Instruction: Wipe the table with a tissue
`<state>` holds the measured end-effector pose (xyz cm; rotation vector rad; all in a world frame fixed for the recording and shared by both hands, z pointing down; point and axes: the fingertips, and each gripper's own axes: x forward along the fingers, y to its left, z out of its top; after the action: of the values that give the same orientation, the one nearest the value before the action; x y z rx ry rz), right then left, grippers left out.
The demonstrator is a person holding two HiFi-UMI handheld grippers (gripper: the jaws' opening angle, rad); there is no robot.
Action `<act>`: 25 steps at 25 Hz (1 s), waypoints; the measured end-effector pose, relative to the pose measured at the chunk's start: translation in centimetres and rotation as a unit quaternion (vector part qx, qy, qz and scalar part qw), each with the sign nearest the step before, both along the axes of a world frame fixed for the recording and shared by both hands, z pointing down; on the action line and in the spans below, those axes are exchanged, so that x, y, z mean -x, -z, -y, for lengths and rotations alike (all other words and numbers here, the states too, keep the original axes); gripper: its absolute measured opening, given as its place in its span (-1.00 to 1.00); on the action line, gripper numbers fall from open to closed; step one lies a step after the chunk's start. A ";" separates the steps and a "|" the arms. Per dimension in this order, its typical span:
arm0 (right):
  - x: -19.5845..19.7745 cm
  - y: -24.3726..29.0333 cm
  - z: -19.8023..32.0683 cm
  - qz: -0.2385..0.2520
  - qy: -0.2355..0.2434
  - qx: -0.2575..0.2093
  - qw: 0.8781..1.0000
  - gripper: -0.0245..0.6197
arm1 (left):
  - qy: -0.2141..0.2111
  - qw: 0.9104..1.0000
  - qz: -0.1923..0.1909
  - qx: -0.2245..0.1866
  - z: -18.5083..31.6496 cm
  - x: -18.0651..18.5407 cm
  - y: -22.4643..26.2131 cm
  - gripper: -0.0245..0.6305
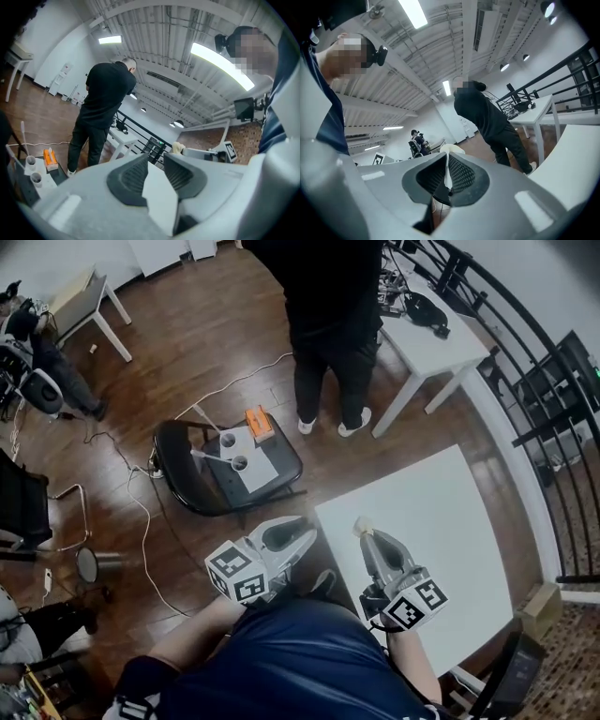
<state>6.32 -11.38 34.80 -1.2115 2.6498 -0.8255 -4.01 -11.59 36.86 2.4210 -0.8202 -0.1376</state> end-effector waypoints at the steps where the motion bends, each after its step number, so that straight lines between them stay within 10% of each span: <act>1: -0.1 0.4 0.0 -0.003 -0.003 -0.008 1.000 -0.87 | -0.001 1.000 0.001 -0.001 -0.1 -0.2 0.2 -0.61; 25: 2.8 1.8 1.3 -0.042 0.031 -0.044 0.998 -0.87 | 0.038 0.999 -0.006 -0.003 -0.2 2.4 0.4 -0.62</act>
<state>3.56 -12.69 32.98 -1.1741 2.7721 -0.6733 -6.44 -11.39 36.44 2.3938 -0.9078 -0.1832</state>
